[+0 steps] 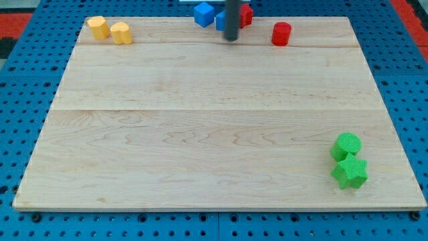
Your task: Push the red circle to the right center
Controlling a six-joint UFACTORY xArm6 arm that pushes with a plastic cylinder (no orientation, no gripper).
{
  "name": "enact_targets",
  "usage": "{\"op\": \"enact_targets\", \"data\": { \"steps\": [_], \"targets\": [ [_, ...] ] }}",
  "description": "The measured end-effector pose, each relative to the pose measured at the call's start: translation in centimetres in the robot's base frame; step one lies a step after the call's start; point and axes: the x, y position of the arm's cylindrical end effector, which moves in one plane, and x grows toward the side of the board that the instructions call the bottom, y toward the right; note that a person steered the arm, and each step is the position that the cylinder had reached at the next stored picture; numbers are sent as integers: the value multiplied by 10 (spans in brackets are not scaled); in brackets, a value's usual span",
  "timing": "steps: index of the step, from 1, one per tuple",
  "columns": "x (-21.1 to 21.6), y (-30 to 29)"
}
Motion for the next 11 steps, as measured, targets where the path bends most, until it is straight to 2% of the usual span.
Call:
{"op": "enact_targets", "data": {
  "steps": [1, 2, 3, 4, 5, 9, 11],
  "targets": [
    [7, -27],
    [-9, 6],
    [-57, 49],
    [-82, 83],
    [-80, 140],
    [66, 133],
    [116, 208]
  ]
}}
